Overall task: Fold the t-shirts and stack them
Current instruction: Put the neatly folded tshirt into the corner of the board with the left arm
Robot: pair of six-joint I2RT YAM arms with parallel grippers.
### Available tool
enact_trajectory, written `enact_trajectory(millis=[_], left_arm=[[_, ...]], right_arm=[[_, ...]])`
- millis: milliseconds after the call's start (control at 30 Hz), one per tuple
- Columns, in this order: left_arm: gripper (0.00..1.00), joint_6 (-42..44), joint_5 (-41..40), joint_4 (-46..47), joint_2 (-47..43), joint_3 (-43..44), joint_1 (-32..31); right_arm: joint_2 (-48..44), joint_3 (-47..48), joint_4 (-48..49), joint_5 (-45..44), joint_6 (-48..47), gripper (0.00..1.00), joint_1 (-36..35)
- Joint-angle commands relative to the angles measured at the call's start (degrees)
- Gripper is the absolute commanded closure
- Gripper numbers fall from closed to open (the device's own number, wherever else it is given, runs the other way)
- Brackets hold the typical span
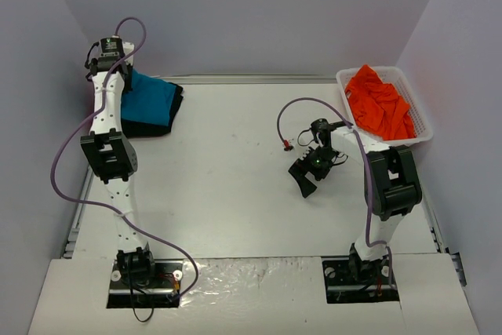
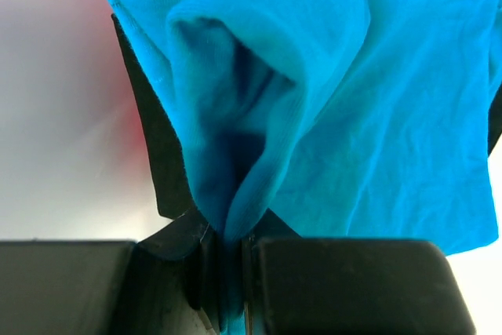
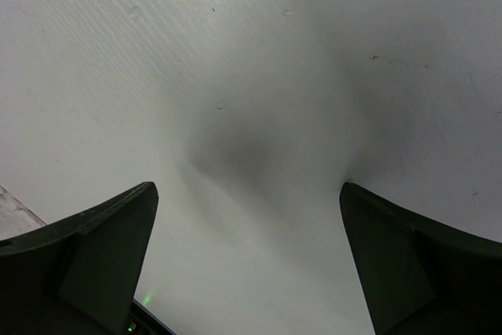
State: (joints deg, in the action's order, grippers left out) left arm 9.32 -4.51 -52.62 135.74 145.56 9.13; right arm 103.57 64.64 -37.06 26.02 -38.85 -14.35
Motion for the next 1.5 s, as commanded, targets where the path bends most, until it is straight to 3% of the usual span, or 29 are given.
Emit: enact_trajectory(millis=[0, 133, 167, 200, 333, 433, 567, 667, 767, 933, 1033, 1167, 1467], left_arm=[[0.97, 2.45, -1.99, 3.4, -4.35, -0.18, 0.89], [0.97, 3.95, -2.86, 4.63, -3.82, -0.45, 0.89], [0.91, 4.21, -3.04, 4.98, -3.82, -0.71, 0.89], [0.7, 4.74, -3.22, 5.68, -3.91, -0.89, 0.89], [0.66, 5.35, -6.11, 7.53, -4.08, -1.5, 0.98], [0.48, 6.58, -8.05, 9.72, -5.3, -3.17, 0.9], [0.43, 8.16, -10.51, 16.31, -9.96, -9.31, 0.9], [0.41, 7.47, -9.99, 16.06, -13.91, -13.18, 0.81], [0.42, 6.24, -6.57, 15.09, -20.41, -20.46, 0.72], [0.39, 3.87, 4.5, 22.81, -42.37, -48.79, -0.6], [0.32, 2.11, 12.32, 23.97, -54.94, -61.39, -1.65], [0.28, 1.4, 18.83, 22.48, -69.17, -71.71, -3.23], [0.24, 1.84, 24.02, 23.17, -81.42, -87.19, -4.82]], right_arm=[[6.03, -3.29, -0.65, -3.69, -0.17, 0.0, 0.02], [6.82, -3.38, -0.73, -4.05, -0.08, 0.0, 0.02], [6.91, -3.38, -0.65, -4.05, 0.0, 0.0, 0.02], [6.82, -3.47, -0.65, -4.05, 0.09, 0.0, 0.02], [6.38, -3.29, -0.65, -3.61, 0.27, 0.0, 0.11], [6.38, -3.38, -0.65, -3.43, 0.27, 0.0, 0.11], [6.82, -3.38, -0.56, -3.78, 0.27, 0.0, 0.11], [6.38, -3.29, -0.65, -3.43, 0.27, 0.0, 0.11], [4.72, -3.12, -0.74, -2.73, 0.44, 0.0, 0.11], [-2.91, -1.46, -1.26, 0.34, 1.14, 0.0, 0.2], [-9.49, -0.13, -1.09, 1.75, 1.41, 0.0, 0.29], [-17.68, 4.95, -1.17, -0.34, 3.6, 0.0, 0.55], [-30.96, 17.8, 3.21, -18.28, 17.13, 0.0, 0.73]])
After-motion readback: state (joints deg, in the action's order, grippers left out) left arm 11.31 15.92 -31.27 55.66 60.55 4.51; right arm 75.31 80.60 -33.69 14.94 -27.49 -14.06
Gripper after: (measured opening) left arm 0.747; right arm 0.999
